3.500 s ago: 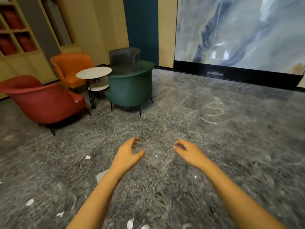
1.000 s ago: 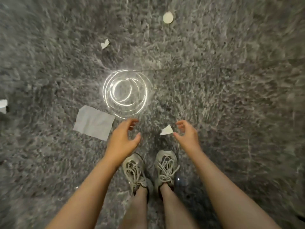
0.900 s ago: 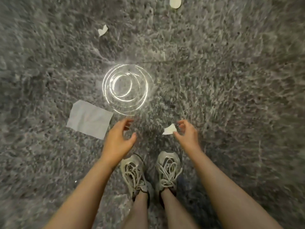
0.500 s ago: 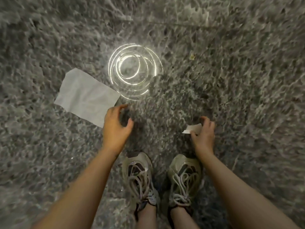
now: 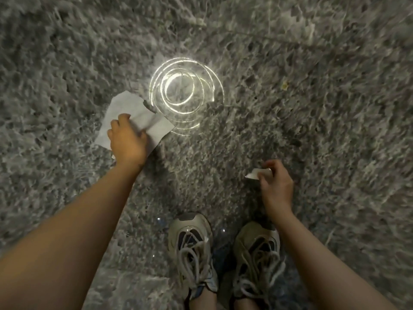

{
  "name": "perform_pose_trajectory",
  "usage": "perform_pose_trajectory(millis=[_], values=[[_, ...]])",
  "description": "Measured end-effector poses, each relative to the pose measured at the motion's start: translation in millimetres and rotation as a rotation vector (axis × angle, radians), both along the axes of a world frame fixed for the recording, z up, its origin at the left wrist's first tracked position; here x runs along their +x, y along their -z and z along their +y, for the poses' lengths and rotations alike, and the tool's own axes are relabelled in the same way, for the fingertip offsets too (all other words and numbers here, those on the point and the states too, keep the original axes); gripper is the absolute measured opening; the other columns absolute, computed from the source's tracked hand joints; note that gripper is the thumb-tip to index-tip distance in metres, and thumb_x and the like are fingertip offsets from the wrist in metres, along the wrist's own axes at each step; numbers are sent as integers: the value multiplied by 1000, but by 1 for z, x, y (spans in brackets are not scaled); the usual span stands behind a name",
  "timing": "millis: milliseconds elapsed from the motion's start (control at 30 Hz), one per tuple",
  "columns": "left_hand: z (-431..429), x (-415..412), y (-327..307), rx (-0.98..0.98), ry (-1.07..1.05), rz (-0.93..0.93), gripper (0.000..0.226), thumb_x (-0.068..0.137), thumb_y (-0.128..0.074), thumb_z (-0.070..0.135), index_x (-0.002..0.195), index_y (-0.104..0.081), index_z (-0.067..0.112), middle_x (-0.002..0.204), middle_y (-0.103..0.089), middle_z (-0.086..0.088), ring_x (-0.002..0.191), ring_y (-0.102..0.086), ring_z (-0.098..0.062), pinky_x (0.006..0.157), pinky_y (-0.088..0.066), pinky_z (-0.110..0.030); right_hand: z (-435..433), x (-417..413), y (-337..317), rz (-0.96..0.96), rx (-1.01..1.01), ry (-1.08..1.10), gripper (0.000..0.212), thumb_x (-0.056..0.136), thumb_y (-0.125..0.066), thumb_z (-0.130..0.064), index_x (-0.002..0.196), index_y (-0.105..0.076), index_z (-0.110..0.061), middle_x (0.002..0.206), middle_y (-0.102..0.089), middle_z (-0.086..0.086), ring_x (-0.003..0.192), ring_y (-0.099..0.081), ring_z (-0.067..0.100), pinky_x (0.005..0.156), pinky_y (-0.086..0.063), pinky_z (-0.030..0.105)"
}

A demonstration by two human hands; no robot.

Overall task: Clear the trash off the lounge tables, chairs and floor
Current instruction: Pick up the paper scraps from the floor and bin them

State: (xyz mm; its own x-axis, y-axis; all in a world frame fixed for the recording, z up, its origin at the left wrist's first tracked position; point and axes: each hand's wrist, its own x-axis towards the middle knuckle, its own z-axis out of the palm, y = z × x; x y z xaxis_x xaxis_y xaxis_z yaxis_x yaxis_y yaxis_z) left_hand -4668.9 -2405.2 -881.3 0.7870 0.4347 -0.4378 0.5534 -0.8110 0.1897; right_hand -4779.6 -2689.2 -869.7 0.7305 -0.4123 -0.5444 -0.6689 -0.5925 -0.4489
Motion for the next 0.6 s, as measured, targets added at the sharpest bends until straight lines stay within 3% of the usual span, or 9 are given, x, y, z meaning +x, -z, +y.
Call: perform_pose_trajectory(millis=[167,333,433,600], values=[[-31,-10,-30,-195,15,-39,25,88,-52,8,109,-55,-7,107,-59,-28,97,-55,-37,71,-32,-33,24,32,-29,-97,136,19,13,83,-62,-7,94,-59,-12,93,-59,-4,85,-53,11,72,-40,24],[-82,-17,-117,-568,-148,-64,20,87,-56,2,105,-62,-3,100,-66,-19,87,-57,-19,73,-45,-28,46,56,-103,-212,271,37,12,80,-66,-8,88,-60,-15,80,-55,-17,69,-51,-3,61,-38,9],[-114,-22,-181,-806,-352,21,17,89,-49,-1,101,-61,3,97,-65,-15,90,-62,-27,80,-51,-40,50,67,-154,-266,334,76,13,78,-68,-7,87,-61,-13,82,-60,-10,74,-57,4,67,-45,17],[-152,-22,-272,-995,-581,92,18,90,-49,3,98,-63,11,85,-67,-5,75,-66,-15,68,-54,-31,41,83,-233,-218,469,233,21,76,-71,-6,77,-57,-22,80,-62,-10,81,-64,14,74,-53,32]])
